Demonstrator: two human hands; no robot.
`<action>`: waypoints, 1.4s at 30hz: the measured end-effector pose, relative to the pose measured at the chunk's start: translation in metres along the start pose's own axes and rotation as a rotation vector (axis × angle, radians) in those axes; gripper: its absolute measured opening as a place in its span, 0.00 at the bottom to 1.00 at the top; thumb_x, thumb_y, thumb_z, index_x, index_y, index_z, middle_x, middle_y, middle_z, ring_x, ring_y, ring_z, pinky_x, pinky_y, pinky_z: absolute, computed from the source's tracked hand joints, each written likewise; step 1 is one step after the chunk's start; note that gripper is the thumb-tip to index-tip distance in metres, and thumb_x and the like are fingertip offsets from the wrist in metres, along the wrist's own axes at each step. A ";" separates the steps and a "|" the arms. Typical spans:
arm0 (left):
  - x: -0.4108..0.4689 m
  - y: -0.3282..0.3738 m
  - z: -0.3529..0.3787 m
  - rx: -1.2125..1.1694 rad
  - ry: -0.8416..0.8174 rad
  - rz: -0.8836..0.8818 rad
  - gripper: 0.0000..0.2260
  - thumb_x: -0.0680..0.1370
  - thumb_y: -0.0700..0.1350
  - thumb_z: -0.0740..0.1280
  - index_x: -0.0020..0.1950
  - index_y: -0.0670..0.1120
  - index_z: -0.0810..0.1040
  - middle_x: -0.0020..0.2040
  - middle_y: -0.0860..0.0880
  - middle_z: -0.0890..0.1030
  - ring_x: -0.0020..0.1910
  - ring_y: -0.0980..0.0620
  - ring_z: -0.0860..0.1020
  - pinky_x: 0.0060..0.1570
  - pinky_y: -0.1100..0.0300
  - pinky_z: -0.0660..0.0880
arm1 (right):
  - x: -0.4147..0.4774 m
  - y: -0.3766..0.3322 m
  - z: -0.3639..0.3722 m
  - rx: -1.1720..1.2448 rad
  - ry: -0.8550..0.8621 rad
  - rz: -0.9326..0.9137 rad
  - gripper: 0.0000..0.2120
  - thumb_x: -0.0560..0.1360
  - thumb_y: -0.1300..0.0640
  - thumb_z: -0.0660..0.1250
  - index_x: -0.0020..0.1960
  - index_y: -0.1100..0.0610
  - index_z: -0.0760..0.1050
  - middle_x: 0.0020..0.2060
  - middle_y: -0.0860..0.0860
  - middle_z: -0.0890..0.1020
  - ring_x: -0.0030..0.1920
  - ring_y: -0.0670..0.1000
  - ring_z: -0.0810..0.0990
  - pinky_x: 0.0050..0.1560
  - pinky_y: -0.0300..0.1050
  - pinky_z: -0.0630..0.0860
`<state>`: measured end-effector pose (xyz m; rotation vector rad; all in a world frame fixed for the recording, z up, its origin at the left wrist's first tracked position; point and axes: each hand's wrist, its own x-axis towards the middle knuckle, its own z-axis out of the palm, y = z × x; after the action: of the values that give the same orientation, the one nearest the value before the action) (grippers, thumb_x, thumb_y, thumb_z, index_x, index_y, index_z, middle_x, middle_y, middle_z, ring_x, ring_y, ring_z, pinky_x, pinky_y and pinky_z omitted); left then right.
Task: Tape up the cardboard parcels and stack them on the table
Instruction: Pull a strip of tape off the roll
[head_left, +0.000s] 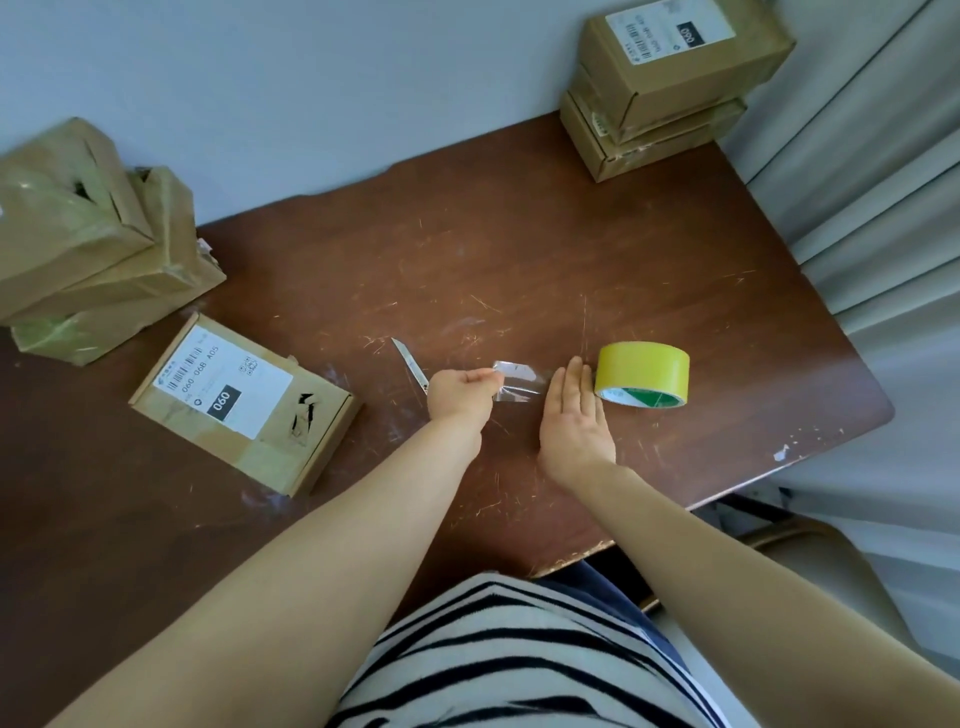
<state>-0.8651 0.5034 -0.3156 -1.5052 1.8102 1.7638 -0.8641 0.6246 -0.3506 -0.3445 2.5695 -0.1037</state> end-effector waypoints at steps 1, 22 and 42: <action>0.001 0.000 -0.001 0.010 -0.016 -0.001 0.04 0.75 0.41 0.69 0.40 0.46 0.80 0.48 0.43 0.82 0.50 0.41 0.80 0.50 0.49 0.78 | -0.003 0.000 -0.003 0.074 0.028 -0.008 0.41 0.75 0.65 0.60 0.75 0.65 0.34 0.75 0.61 0.35 0.76 0.57 0.35 0.75 0.48 0.41; 0.013 0.017 -0.008 0.351 -0.167 0.232 0.05 0.75 0.42 0.70 0.47 0.41 0.83 0.41 0.41 0.82 0.46 0.32 0.78 0.35 0.55 0.73 | -0.040 -0.053 0.025 0.088 0.149 -0.310 0.15 0.78 0.63 0.59 0.63 0.63 0.70 0.59 0.58 0.74 0.57 0.59 0.72 0.44 0.48 0.71; 0.019 -0.002 0.001 0.353 -0.081 0.313 0.04 0.76 0.43 0.69 0.43 0.45 0.78 0.42 0.49 0.77 0.41 0.50 0.74 0.43 0.59 0.71 | -0.057 0.013 -0.017 0.843 0.306 0.227 0.06 0.80 0.52 0.58 0.51 0.52 0.72 0.33 0.43 0.74 0.34 0.49 0.72 0.34 0.43 0.67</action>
<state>-0.8731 0.4947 -0.3307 -1.0476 2.2647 1.4878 -0.8295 0.6524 -0.3088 0.3026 2.5509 -1.1772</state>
